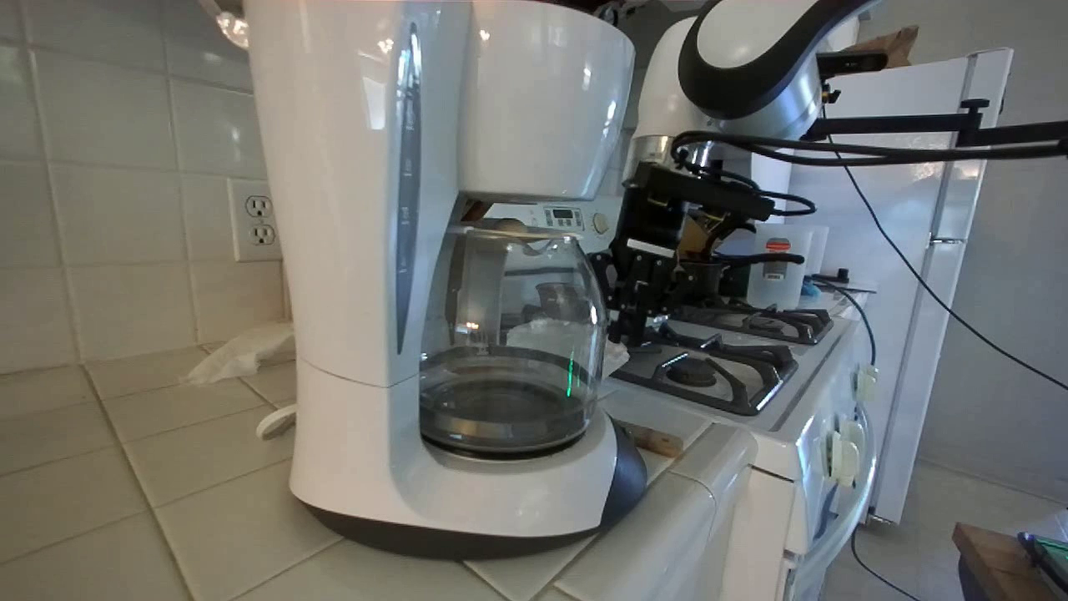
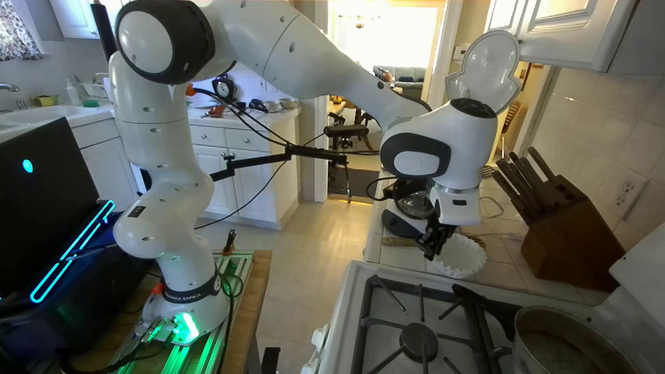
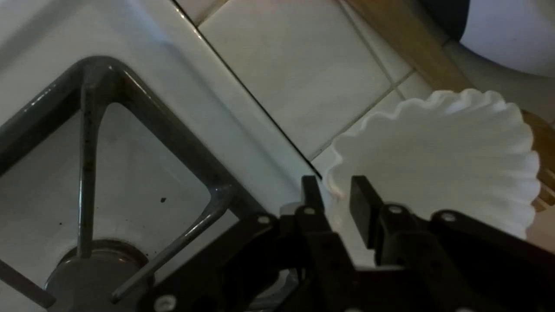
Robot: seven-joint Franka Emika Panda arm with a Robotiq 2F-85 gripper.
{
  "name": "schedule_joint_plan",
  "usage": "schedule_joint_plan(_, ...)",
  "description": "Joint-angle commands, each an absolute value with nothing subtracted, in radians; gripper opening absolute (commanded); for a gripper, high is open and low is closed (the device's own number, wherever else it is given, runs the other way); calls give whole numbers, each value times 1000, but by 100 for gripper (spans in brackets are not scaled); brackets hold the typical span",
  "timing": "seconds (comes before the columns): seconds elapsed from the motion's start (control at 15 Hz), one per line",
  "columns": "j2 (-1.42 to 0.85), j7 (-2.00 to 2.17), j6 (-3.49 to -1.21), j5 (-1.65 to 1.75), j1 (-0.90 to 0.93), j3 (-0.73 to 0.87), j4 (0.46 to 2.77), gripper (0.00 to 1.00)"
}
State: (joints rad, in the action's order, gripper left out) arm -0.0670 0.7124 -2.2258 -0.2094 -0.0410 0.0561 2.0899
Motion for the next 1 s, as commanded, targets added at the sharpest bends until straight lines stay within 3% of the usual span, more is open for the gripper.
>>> schedule_joint_plan(0.0,-85,739,-2232,-189,-37,58,2067,26)
schedule_joint_plan(0.47,-100,741,-2242,-182,-37,60,2051,16)
schedule_joint_plan(0.87,-120,744,-2246,-174,-37,68,2035,15)
schedule_joint_plan(0.93,-121,743,-2246,-174,-36,69,2034,11)
